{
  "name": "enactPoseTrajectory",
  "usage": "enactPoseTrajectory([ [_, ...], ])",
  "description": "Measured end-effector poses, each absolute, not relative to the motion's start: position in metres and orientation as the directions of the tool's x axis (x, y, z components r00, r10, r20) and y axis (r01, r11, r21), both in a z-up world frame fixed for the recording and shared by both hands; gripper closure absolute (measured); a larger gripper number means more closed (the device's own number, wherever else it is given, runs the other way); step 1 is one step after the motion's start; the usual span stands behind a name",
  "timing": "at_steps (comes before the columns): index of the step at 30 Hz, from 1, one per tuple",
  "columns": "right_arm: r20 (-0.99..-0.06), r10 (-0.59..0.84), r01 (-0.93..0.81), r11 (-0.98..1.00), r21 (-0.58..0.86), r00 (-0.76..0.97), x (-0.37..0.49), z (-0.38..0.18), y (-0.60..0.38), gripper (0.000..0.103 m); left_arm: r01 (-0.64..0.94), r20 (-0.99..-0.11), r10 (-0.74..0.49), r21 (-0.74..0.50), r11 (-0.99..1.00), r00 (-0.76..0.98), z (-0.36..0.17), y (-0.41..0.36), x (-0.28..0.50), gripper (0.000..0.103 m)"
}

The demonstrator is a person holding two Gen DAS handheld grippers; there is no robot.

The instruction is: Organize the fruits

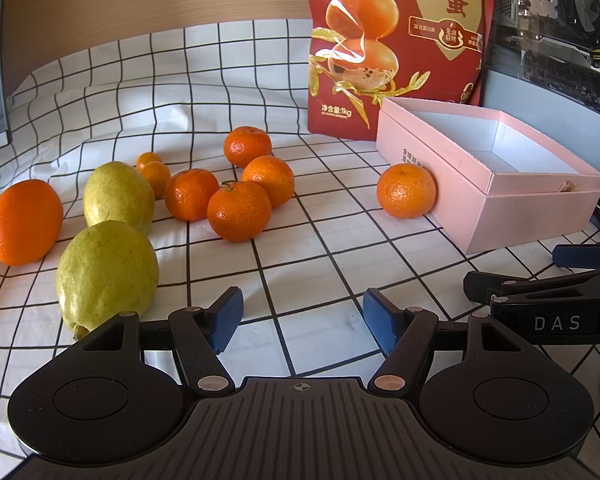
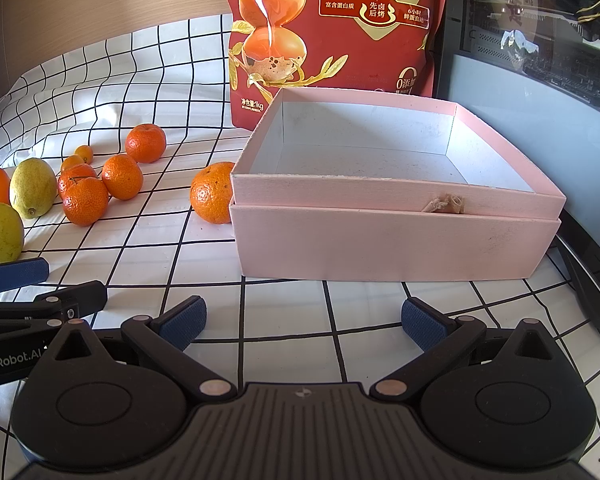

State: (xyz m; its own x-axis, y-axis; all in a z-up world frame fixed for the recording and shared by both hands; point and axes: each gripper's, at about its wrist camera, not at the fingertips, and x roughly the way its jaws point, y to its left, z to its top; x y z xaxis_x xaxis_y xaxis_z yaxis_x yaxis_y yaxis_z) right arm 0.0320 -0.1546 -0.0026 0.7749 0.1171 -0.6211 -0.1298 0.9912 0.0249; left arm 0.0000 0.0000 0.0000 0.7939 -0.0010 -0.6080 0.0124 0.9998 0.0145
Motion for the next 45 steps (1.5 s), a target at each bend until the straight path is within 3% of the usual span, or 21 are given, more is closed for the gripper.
enactPoseTrajectory([
  [4,-0.628,0.126,-0.142,0.990,0.025,0.768,0.033,-0.002,-0.155,0.000,0.012,-0.608,-0.001,0.014,1.000,0.794,0.000,0.000,0.000,0.030],
  [11,-0.748,0.108,-0.135,0.991,0.025,0.655,0.041,0.011,-0.154,0.000,0.085,-0.628,-0.063,0.004,0.996,0.776,0.003,0.006,0.001,0.030],
  [15,-0.753,0.097,-0.120,0.992,0.024,0.651,0.038,0.009,-0.152,0.000,0.113,-0.659,-0.172,-0.131,0.985,0.732,0.022,0.034,-0.014,0.036],
  [18,-0.773,0.151,-0.202,0.979,0.030,0.616,0.043,0.014,-0.147,0.002,0.109,-0.657,-0.172,-0.135,0.985,0.734,0.040,0.057,-0.034,0.036],
  [19,-0.759,0.166,-0.222,0.975,0.029,0.630,0.043,0.018,-0.144,0.008,0.101,-0.660,-0.165,-0.134,0.986,0.733,0.045,0.064,-0.039,0.036],
  [23,-0.680,0.210,-0.265,0.964,0.024,0.702,0.044,0.035,-0.127,0.008,0.015,-0.673,-0.108,-0.143,0.990,0.731,0.053,0.096,-0.047,0.036],
  [30,-0.678,0.255,-0.288,0.955,0.067,0.689,0.061,0.032,-0.092,0.006,-0.041,-0.649,-0.081,-0.171,0.984,0.757,0.068,0.121,-0.050,0.037],
  [35,-0.681,0.230,-0.320,0.947,-0.007,0.696,0.051,0.029,-0.075,0.030,0.029,-0.640,-0.117,-0.146,0.989,0.759,0.074,0.113,-0.042,0.037],
  [38,-0.651,0.214,-0.359,0.928,-0.097,0.728,0.037,0.041,-0.066,0.035,0.038,-0.646,-0.126,-0.148,0.988,0.753,0.070,0.110,-0.039,0.037],
  [42,-0.588,0.130,-0.398,0.847,-0.353,0.798,0.027,0.047,-0.049,0.042,0.025,-0.646,-0.139,-0.182,0.983,0.750,0.064,0.109,-0.035,0.037],
  [45,-0.606,0.119,-0.421,0.821,-0.386,0.787,0.029,0.044,-0.045,0.048,0.042,-0.646,-0.157,-0.190,0.981,0.747,0.063,0.103,-0.033,0.037],
])
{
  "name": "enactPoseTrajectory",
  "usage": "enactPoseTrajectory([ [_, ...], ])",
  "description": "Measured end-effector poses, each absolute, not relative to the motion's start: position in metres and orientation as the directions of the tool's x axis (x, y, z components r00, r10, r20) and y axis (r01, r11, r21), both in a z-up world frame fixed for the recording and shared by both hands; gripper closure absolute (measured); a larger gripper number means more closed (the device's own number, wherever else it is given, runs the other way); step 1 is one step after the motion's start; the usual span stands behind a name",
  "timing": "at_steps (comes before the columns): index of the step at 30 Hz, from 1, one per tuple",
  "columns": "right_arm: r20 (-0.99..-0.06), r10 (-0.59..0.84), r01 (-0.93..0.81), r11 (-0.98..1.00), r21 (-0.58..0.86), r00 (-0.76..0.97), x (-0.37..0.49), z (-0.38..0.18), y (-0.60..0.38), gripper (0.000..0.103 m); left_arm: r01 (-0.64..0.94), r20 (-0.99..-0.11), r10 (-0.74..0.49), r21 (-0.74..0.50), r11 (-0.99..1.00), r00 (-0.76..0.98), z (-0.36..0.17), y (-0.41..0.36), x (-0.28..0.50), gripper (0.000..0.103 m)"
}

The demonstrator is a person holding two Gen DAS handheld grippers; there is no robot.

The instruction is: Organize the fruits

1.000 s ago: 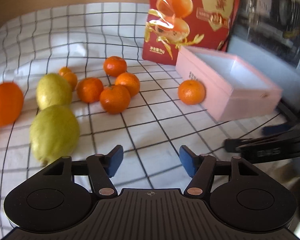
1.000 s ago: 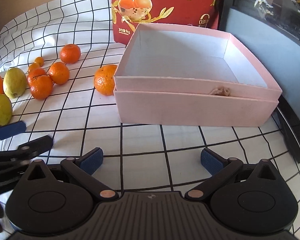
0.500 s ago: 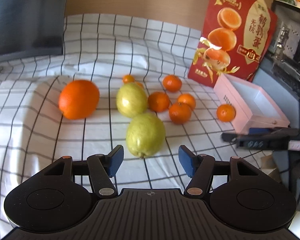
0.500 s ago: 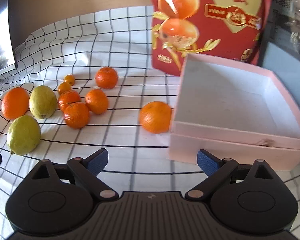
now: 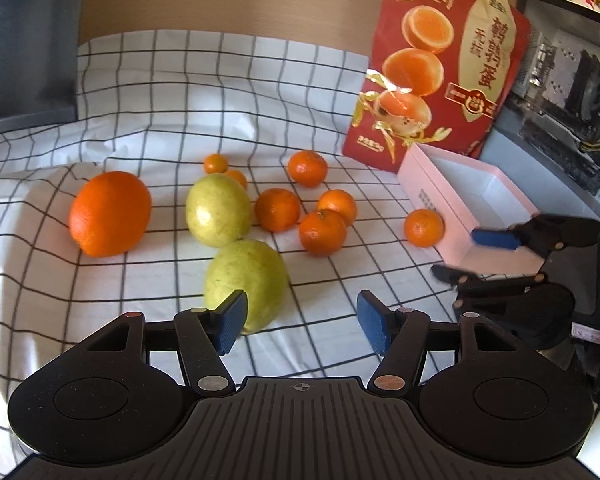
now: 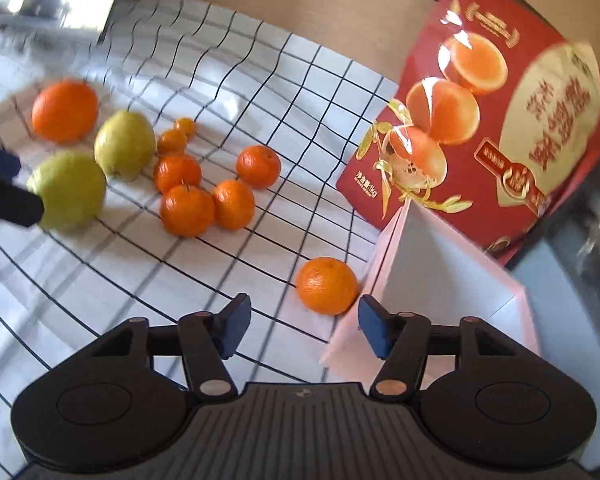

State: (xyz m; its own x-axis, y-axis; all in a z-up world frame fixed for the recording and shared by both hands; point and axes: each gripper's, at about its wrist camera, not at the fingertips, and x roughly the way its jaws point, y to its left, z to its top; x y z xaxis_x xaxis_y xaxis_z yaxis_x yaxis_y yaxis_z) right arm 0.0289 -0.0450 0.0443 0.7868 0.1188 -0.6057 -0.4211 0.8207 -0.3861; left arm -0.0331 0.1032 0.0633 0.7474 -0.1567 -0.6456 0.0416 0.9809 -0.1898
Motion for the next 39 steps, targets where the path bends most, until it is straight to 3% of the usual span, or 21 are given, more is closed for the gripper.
enactPoseTrajectory([
  [5,-0.647,0.149,-0.424,0.857,-0.292,0.748,0.014,0.035,-0.063,0.049,0.157,-0.637,-0.237,-0.180,0.971,0.734,0.067,0.089,-0.023,0.037],
  [10,-0.683,0.129,-0.324,0.931,-0.166,0.719,0.010,0.021,-0.090,0.047,0.412,-0.630,-0.400,-0.136,0.901,0.666,0.074,0.061,0.027,0.037],
  [12,-0.676,0.106,-0.292,0.942,-0.167,0.729,0.006,0.020,-0.097,0.045,0.490,-0.638,-0.428,-0.089,0.867,0.640,0.072,0.042,0.056,0.037],
  [14,-0.662,0.088,-0.260,0.951,-0.166,0.744,0.001,0.022,-0.104,0.037,0.537,-0.658,-0.435,-0.055,0.842,0.614,0.066,0.023,0.086,0.037],
  [22,-0.670,0.008,-0.155,0.975,-0.161,0.743,-0.008,0.022,-0.143,0.031,0.658,-0.736,-0.496,-0.091,0.747,0.462,0.035,-0.016,0.148,0.038],
  [26,-0.664,-0.028,-0.102,0.982,-0.157,0.747,-0.007,0.023,-0.161,0.031,0.651,-0.755,-0.469,-0.073,0.755,0.459,0.022,-0.025,0.155,0.042],
  [28,-0.661,-0.028,-0.072,0.990,-0.124,0.750,-0.004,0.025,-0.170,0.030,0.633,-0.753,-0.463,-0.080,0.770,0.468,0.018,-0.023,0.156,0.051],
  [39,-0.650,-0.048,-0.059,0.988,-0.142,0.759,0.041,0.016,-0.155,0.030,0.442,-0.736,-0.484,-0.277,0.853,0.473,0.020,0.041,0.079,0.051],
])
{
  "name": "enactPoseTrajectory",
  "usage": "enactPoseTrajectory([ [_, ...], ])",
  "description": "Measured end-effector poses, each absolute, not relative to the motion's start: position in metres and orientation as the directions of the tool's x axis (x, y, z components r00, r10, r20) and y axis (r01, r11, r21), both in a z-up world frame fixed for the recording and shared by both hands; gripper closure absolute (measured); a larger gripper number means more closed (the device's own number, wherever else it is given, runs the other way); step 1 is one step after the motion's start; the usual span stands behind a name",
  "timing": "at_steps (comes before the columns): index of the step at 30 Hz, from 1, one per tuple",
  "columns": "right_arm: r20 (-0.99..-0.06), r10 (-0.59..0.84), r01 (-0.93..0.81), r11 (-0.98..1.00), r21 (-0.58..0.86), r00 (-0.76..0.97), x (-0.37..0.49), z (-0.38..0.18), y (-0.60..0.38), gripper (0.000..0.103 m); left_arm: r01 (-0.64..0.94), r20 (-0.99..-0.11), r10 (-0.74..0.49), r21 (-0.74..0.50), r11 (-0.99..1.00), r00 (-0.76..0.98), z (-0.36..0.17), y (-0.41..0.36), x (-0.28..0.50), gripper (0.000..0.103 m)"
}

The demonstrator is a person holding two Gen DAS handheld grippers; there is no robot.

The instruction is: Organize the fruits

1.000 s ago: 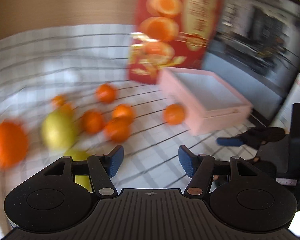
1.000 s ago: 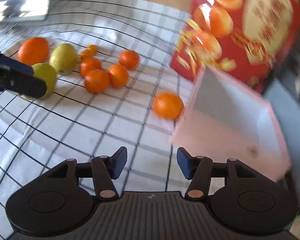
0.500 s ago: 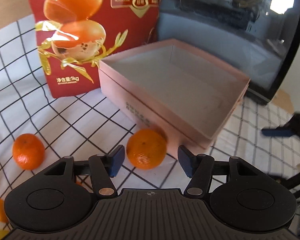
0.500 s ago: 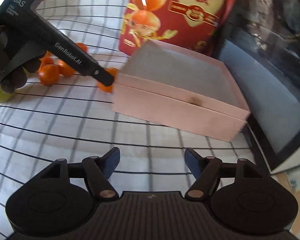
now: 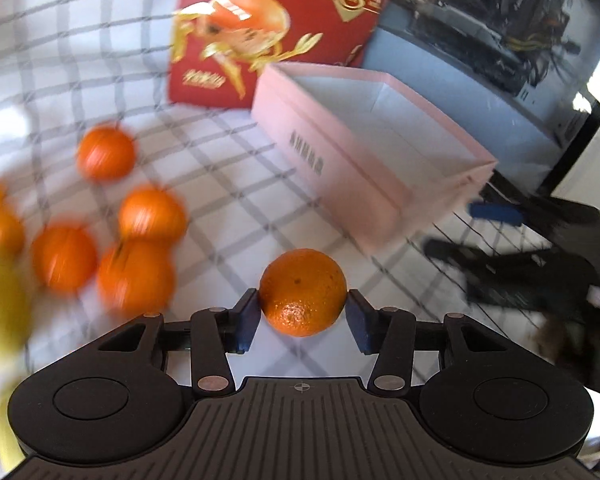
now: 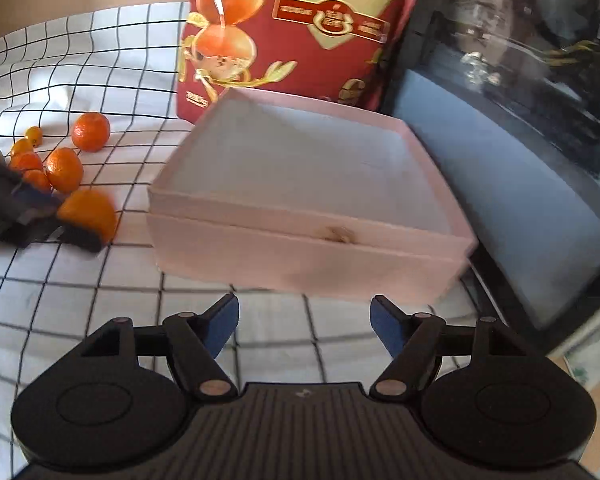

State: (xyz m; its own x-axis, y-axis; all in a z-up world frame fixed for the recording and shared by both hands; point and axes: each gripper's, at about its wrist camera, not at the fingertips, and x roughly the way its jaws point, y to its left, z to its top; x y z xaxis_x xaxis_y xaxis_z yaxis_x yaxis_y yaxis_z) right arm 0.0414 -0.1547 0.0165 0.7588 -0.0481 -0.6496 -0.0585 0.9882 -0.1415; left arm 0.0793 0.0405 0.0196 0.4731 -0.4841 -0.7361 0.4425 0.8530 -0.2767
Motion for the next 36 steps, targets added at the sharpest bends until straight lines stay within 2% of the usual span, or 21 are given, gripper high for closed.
enactPoseTrajectory([
  [2,-0.636,-0.018,-0.096,0.985,-0.144,0.771,0.046,0.019,-0.142,0.030,0.386,-0.732,-0.483,-0.318,0.866,0.481,0.020,0.057,0.059,0.051],
  [5,-0.649,0.016,-0.120,0.986,-0.116,0.761,0.055,0.023,-0.120,0.015,0.307,-0.736,-0.467,-0.356,0.883,0.490,0.020,0.079,0.031,0.051],
  [7,-0.652,0.044,-0.123,0.990,-0.076,0.757,0.058,0.022,-0.112,0.012,0.273,-0.750,-0.440,-0.346,0.897,0.494,0.021,0.088,0.015,0.051],
  [11,-0.669,0.162,-0.217,0.976,0.001,0.725,0.056,0.020,-0.094,0.012,0.222,-0.764,-0.363,-0.288,0.932,0.534,0.025,0.100,-0.013,0.051],
  [18,-0.633,0.264,-0.391,0.918,-0.067,0.728,0.049,0.032,-0.039,0.012,0.119,-0.765,-0.291,-0.273,0.955,0.575,0.027,0.123,-0.036,0.051],
  [21,-0.584,0.238,-0.383,0.914,-0.137,0.776,0.047,0.046,-0.030,0.015,0.093,-0.768,-0.275,-0.273,0.958,0.578,0.027,0.129,-0.042,0.051],
  [26,-0.488,0.045,-0.199,0.942,-0.269,0.872,0.059,0.058,-0.044,0.014,0.081,-0.765,-0.267,-0.272,0.959,0.586,0.027,0.127,-0.043,0.051],
  [28,-0.533,0.006,-0.168,0.952,-0.255,0.846,0.074,0.052,-0.051,0.014,0.086,-0.764,-0.270,-0.272,0.958,0.586,0.026,0.125,-0.040,0.051],
  [31,-0.637,0.090,-0.216,0.969,-0.122,0.765,0.089,0.043,-0.059,0.014,0.096,-0.764,-0.272,-0.269,0.959,0.585,0.027,0.122,-0.036,0.051],
  [36,-0.612,0.175,-0.294,0.951,-0.099,0.771,0.078,0.043,-0.040,0.013,0.108,-0.764,-0.277,-0.265,0.958,0.583,0.026,0.116,-0.034,0.051],
])
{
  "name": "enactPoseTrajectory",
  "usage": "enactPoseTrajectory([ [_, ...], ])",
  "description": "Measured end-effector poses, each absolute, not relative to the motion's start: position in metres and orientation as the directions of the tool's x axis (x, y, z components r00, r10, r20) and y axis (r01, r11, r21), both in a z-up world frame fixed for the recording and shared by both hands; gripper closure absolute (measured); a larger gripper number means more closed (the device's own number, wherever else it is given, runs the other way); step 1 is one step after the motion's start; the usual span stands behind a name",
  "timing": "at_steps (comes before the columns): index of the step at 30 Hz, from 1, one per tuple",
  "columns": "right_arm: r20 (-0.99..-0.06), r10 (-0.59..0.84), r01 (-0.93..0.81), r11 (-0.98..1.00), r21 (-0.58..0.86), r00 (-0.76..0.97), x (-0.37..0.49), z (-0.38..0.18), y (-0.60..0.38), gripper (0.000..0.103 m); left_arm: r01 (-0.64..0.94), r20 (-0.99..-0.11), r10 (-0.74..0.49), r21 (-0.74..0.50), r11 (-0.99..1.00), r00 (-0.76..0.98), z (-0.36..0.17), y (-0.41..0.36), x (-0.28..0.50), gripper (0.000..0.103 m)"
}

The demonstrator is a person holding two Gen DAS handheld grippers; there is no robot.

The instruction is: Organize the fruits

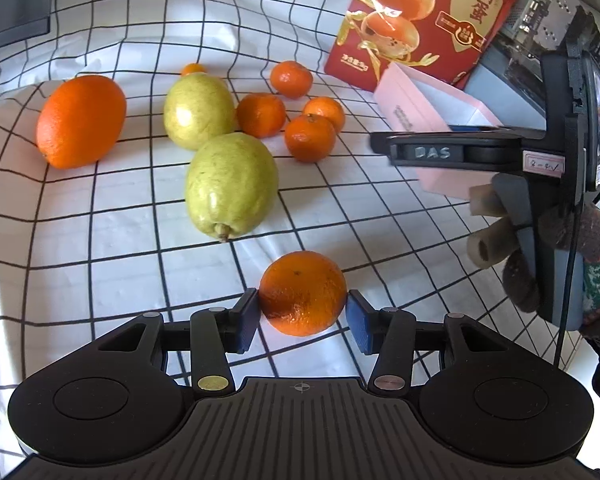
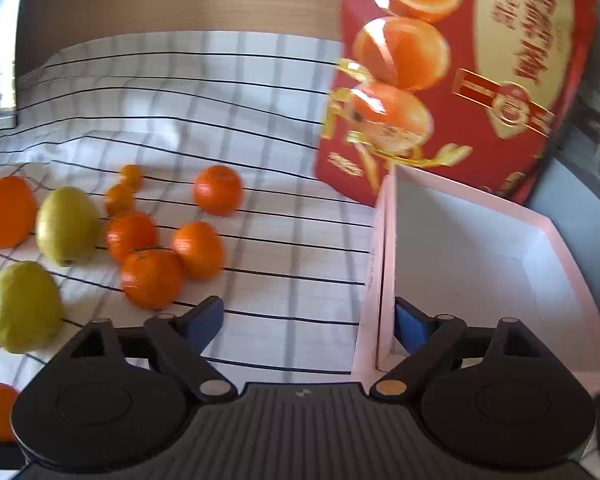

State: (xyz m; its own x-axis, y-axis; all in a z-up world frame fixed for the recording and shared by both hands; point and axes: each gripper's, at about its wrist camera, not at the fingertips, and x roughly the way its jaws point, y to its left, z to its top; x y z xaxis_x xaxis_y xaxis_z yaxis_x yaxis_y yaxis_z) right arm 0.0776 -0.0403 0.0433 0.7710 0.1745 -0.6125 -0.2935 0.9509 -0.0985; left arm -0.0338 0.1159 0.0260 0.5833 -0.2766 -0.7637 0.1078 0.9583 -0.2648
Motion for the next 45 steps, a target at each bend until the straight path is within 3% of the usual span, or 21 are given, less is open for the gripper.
enactPoseTrajectory([
  [6,-0.590,0.199,-0.364,0.915,-0.174,0.782,0.071,0.046,-0.022,0.014,0.107,-0.763,-0.282,-0.271,0.957,0.582,0.026,0.117,-0.036,0.051],
  [12,-0.498,0.209,-0.357,0.907,-0.222,0.842,0.052,0.064,-0.018,0.014,0.105,-0.763,-0.268,-0.256,0.961,0.588,0.027,0.116,-0.036,0.051],
  [15,-0.497,0.273,-0.404,0.898,-0.176,0.823,0.039,0.072,-0.020,0.014,0.094,-0.761,-0.258,-0.253,0.963,0.596,0.028,0.119,-0.037,0.050],
  [21,-0.583,0.375,-0.504,0.861,-0.069,0.721,0.016,0.060,-0.023,0.014,0.074,-0.720,-0.274,-0.297,0.952,0.638,0.042,0.138,-0.044,0.051],
  [27,-0.634,0.441,-0.549,0.835,0.031,0.636,0.001,0.049,-0.025,0.014,-0.018,-0.675,-0.202,-0.304,0.952,0.709,0.060,0.163,-0.043,0.051],
  [33,-0.626,0.563,-0.621,0.768,0.155,0.539,-0.017,0.046,-0.007,0.014,-0.070,-0.664,-0.166,-0.314,0.947,0.729,0.067,0.173,-0.036,0.051],
  [39,-0.639,0.626,-0.702,0.688,0.184,0.447,-0.026,0.039,0.017,0.014,-0.061,-0.669,-0.166,-0.302,0.951,0.725,0.068,0.169,-0.043,0.051],
  [42,-0.653,0.642,-0.735,0.652,0.188,0.402,-0.030,0.034,0.030,0.019,-0.071,-0.673,-0.160,-0.302,0.951,0.723,0.066,0.167,-0.044,0.051],
  [45,-0.670,0.660,-0.775,0.601,0.198,0.341,-0.038,0.029,0.044,0.036,-0.082,-0.674,-0.149,-0.298,0.951,0.723,0.066,0.167,-0.044,0.051],
])
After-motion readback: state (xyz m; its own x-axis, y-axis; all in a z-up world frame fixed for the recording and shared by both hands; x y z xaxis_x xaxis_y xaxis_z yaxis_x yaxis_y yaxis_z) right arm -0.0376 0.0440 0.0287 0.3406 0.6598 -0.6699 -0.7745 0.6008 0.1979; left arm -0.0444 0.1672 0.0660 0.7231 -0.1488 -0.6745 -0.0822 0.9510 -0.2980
